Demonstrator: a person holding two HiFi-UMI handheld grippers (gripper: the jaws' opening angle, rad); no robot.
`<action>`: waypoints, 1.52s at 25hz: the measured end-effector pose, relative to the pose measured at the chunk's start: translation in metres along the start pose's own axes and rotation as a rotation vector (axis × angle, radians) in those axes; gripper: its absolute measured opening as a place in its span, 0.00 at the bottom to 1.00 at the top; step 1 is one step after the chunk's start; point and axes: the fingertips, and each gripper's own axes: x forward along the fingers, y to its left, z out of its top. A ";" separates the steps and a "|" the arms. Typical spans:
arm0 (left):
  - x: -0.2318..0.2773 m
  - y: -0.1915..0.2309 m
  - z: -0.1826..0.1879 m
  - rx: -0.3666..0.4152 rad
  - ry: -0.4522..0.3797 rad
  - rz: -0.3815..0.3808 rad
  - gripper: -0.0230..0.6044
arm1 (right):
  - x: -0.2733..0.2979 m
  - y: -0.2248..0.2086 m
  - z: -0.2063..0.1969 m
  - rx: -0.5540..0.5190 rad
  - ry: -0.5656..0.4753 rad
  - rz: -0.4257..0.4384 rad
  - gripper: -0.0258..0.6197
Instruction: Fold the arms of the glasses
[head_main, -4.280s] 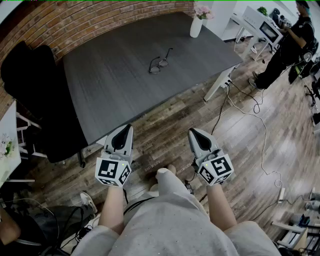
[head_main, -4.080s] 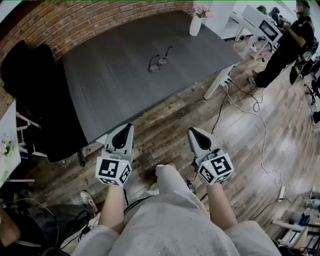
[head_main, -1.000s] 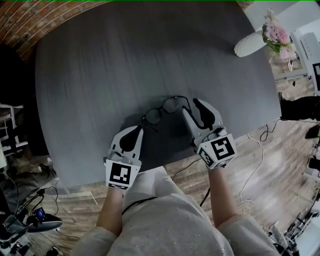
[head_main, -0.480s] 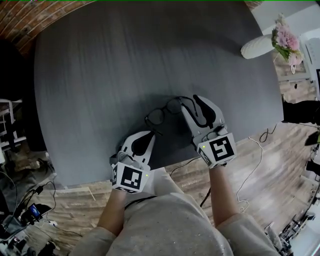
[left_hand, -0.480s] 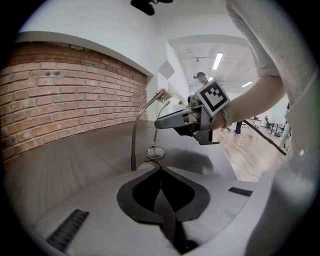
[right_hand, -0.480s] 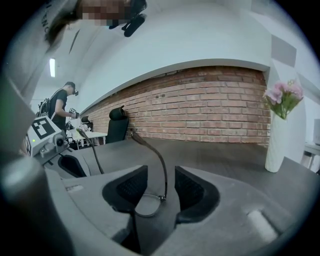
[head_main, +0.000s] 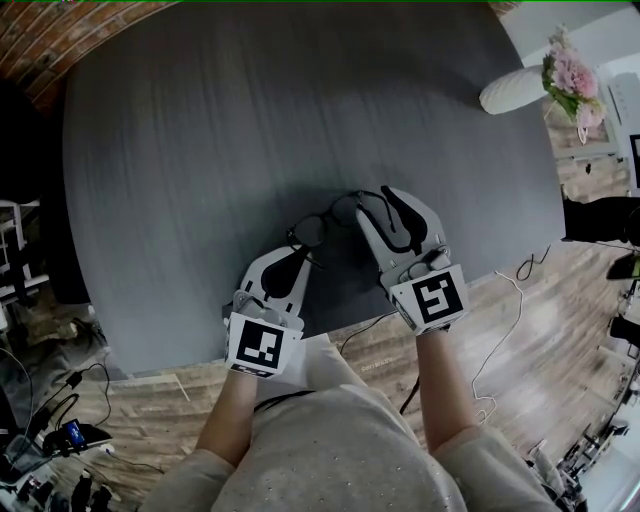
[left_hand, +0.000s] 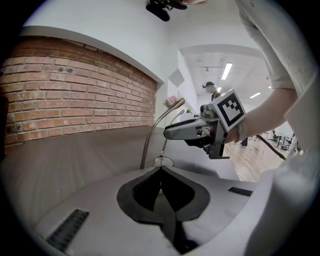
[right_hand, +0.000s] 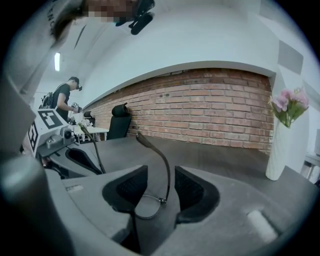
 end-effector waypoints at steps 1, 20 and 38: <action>0.000 0.001 0.000 -0.006 -0.001 -0.001 0.03 | 0.001 0.003 0.000 -0.010 0.014 0.005 0.29; -0.003 0.009 -0.004 -0.051 -0.007 0.009 0.03 | 0.021 0.033 -0.007 -0.282 0.123 0.052 0.11; -0.005 0.018 -0.006 -0.060 -0.017 0.021 0.03 | 0.046 0.071 -0.034 -0.573 0.221 0.178 0.15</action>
